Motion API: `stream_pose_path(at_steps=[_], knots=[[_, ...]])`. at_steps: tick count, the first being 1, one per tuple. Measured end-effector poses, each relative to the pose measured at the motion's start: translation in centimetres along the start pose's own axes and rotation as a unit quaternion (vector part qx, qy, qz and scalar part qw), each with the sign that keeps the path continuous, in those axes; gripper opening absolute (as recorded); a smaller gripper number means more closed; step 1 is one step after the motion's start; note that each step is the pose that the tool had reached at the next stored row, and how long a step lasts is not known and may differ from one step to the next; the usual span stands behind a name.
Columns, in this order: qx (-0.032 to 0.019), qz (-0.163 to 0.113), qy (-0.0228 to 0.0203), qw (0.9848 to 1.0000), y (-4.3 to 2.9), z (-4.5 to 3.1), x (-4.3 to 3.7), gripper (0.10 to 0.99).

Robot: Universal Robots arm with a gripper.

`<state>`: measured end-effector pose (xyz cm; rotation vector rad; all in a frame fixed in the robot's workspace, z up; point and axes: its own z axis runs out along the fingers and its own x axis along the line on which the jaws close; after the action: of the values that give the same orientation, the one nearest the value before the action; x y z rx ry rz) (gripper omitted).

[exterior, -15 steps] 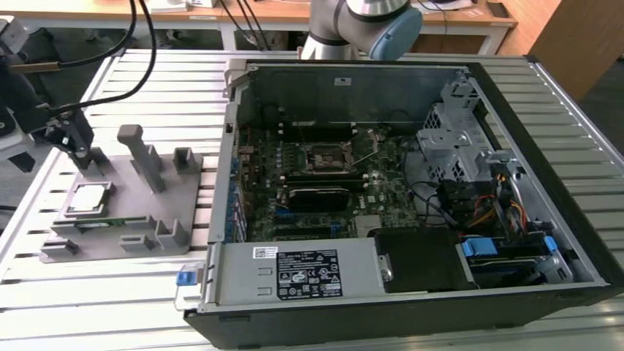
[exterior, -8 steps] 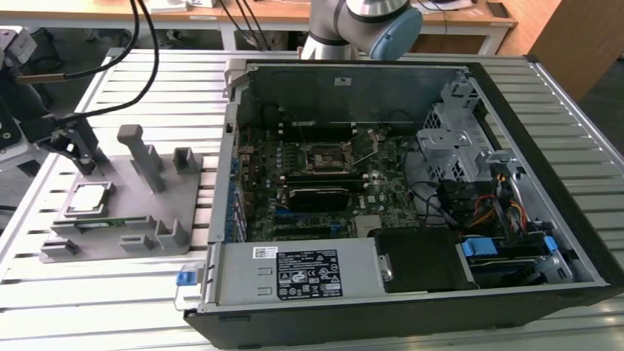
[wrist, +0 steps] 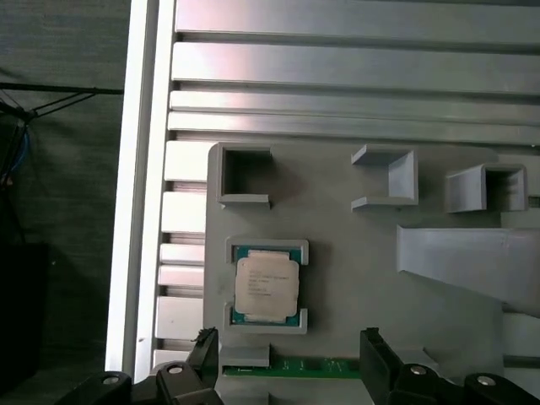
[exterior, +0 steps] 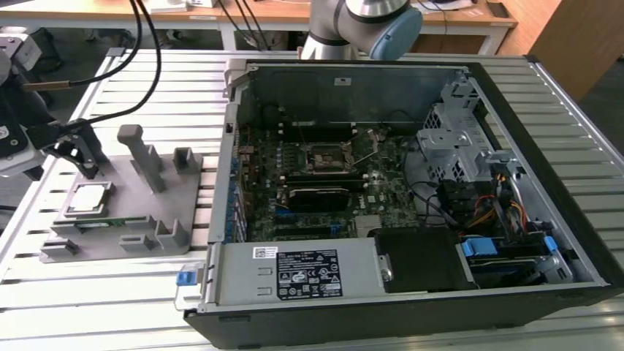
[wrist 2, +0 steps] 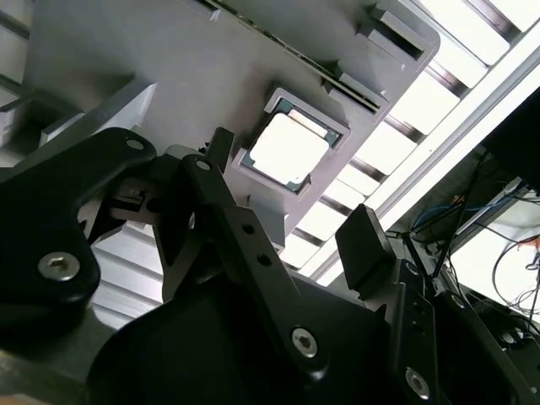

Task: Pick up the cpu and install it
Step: 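Pick up the cpu and move it towards the insertion slot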

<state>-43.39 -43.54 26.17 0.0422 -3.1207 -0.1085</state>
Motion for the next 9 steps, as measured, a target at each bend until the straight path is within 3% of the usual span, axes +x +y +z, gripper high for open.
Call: stream_pose_path(at_steps=[9], knots=[[-0.0009, -0.001, -0.0001, 1.0, -0.06, 0.9, 0.19, 0.761]])
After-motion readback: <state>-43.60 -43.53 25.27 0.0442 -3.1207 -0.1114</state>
